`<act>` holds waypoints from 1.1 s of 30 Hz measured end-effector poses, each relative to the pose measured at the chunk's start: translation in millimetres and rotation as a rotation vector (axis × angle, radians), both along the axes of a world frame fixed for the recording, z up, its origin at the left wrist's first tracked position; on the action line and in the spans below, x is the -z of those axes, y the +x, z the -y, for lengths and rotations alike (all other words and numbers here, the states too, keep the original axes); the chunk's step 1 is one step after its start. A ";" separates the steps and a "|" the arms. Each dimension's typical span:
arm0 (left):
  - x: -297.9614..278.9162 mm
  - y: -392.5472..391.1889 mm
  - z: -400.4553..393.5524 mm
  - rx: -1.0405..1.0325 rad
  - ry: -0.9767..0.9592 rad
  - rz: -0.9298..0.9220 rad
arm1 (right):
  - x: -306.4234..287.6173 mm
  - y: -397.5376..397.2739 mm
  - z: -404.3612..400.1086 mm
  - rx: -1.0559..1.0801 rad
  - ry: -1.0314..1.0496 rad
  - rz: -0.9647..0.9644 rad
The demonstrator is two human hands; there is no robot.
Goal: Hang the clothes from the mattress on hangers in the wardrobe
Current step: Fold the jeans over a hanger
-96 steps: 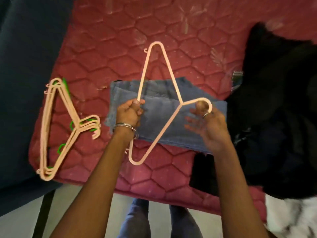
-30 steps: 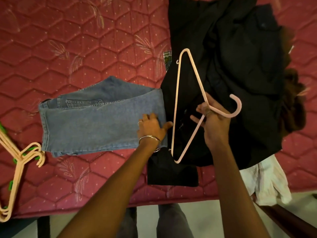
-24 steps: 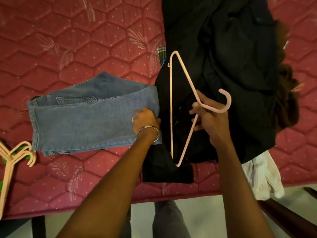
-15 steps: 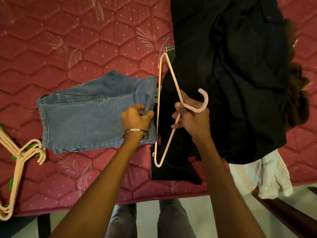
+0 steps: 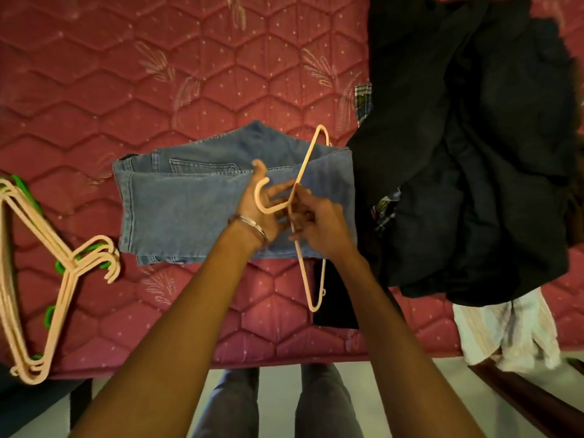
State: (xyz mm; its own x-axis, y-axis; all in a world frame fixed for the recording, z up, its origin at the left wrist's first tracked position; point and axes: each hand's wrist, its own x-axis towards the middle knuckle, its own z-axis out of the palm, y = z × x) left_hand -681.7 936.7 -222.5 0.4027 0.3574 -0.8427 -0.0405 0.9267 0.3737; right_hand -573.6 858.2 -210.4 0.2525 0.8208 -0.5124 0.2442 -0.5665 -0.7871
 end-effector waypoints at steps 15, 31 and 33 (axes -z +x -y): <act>23.2 -49.0 32.3 -0.234 0.147 0.222 | 29.8 24.8 10.8 0.481 -0.184 0.225; 25.3 -110.9 -36.6 -0.328 0.850 -0.493 | -39.0 16.0 -2.0 0.387 0.384 -0.254; 24.6 -121.7 -45.6 -0.370 0.837 -0.510 | -28.8 22.8 6.6 0.483 0.321 -0.207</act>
